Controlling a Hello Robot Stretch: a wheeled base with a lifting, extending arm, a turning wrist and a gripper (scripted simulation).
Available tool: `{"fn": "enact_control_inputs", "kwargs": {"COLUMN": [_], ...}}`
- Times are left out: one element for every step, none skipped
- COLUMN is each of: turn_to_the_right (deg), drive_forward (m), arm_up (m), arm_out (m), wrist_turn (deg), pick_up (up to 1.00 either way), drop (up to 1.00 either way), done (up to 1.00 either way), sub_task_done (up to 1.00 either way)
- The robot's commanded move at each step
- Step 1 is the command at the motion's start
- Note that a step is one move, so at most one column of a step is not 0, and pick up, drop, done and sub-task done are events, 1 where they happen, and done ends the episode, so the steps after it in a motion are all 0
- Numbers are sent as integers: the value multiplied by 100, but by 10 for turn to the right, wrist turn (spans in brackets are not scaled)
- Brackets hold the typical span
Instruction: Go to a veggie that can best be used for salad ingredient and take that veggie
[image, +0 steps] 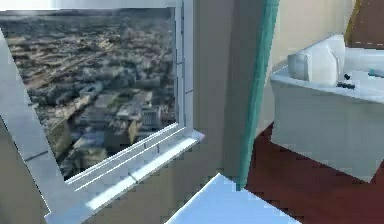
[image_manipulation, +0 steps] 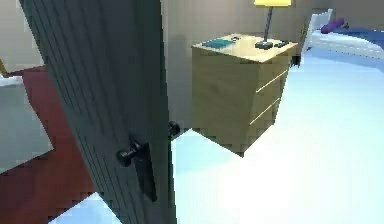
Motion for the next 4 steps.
{"fn": "enact_control_inputs", "kwargs": {"turn_to_the_right": [420, 0, 0, 450], "drive_forward": [0, 100, 65, 0], "arm_up": [0, 0, 0, 0], "arm_out": [0, 0, 0, 0], "wrist_turn": [0, 0, 0, 0], "pick_up": [0, 0, 0, 0], "drop": [0, 0, 0, 0], "done": [0, 0, 0, 0], "sub_task_done": [0, 0, 0, 0]}}
